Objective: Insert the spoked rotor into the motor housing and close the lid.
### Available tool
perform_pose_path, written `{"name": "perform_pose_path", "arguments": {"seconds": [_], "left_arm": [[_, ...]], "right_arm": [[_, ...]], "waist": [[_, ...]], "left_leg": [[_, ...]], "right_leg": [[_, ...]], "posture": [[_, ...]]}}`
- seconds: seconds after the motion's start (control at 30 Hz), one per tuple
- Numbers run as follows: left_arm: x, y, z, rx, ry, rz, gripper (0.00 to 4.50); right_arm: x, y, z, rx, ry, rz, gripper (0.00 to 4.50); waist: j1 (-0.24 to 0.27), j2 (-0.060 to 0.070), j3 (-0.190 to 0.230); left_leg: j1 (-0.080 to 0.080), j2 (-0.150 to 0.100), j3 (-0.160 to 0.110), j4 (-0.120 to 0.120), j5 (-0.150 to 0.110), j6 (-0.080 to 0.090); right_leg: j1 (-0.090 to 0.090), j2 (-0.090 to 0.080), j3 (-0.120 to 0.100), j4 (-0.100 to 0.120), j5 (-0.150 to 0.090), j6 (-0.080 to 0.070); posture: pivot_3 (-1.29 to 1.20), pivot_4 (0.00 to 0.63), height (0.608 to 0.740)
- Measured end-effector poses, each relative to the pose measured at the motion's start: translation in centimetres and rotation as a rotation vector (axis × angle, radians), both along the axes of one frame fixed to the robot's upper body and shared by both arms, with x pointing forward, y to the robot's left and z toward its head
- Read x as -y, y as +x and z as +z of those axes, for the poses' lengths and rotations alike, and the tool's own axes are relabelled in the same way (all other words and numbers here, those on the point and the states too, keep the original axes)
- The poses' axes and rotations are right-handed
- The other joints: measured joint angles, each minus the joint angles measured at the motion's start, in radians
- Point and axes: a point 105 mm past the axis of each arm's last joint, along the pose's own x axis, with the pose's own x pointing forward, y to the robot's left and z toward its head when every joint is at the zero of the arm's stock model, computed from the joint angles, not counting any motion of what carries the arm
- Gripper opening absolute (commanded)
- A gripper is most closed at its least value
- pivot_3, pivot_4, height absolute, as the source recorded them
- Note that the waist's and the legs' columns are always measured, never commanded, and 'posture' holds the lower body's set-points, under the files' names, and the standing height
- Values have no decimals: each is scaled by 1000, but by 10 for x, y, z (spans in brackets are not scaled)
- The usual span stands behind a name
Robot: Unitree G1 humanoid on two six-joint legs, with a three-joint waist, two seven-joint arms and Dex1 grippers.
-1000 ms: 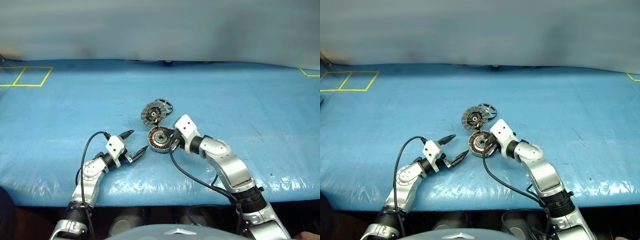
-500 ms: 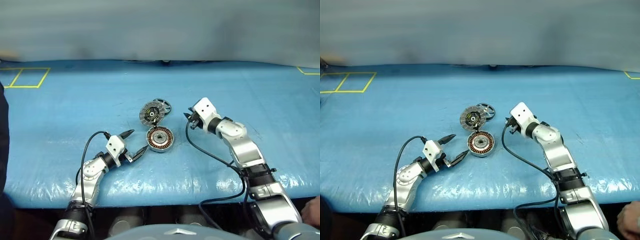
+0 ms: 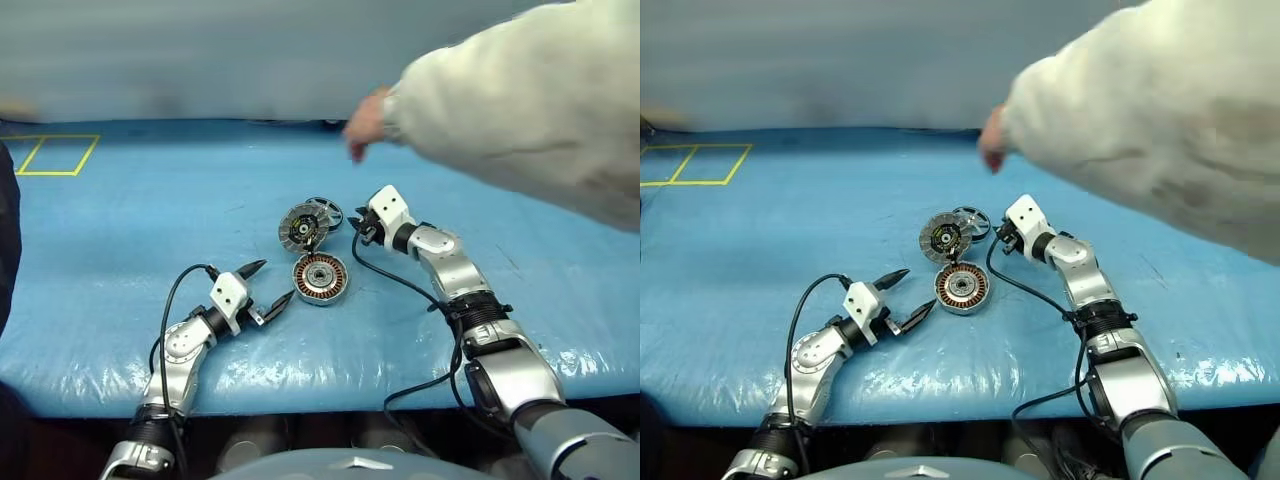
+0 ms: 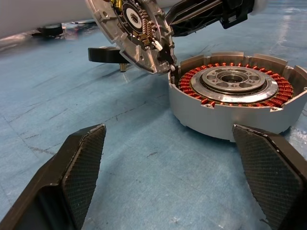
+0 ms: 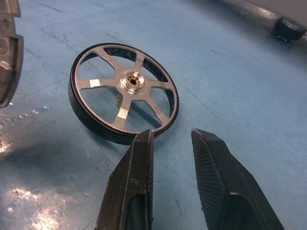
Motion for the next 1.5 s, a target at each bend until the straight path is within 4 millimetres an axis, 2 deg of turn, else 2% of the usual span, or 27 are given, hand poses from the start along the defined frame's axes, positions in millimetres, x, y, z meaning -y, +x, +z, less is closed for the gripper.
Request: {"name": "perform_pose_path", "arguments": {"seconds": [0.23,0.7,0.83,1.13,1.27,1.5], "left_arm": [[-1,1,0,2,-1,10,4500],[-1,1,1,3,2,10,4500],[-1,2,1,7,2,9,4500],[0,2,0,2,5,6,4500],[-1,1,-1,-1,8,0,4500],[-16,-5,-4,-12,53,12,4500]], "right_arm": [[-5,0,2,-5,54,14,1290],[6,-9,-3,-3,83,-22,1290],[14,-11,4,23,105,-52,1290],[33,-21,-2,22,72,-108,1290],[32,-27,5,47,68,-106,1290],[29,-40,8,57,67,-111,1290]], "waist": [[-8,0,0],[-13,0,0],[-12,0,0],[-11,1,0],[-11,1,0],[-11,1,0]], "left_leg": [[0,0,0,0,0,0],[0,0,0,1,0,0],[0,0,0,0,0,0],[0,0,0,1,0,0],[0,1,1,0,0,0],[0,1,1,0,0,0]], "right_leg": [[-1,0,0,0,0,0],[-1,0,1,1,1,0],[0,0,1,1,1,0],[0,0,1,1,1,0],[0,1,1,1,1,0],[-1,1,1,1,1,0]], "posture": [[0,150,740],[0,150,740],[0,150,740],[0,150,740],[0,150,740],[0,150,740]]}}
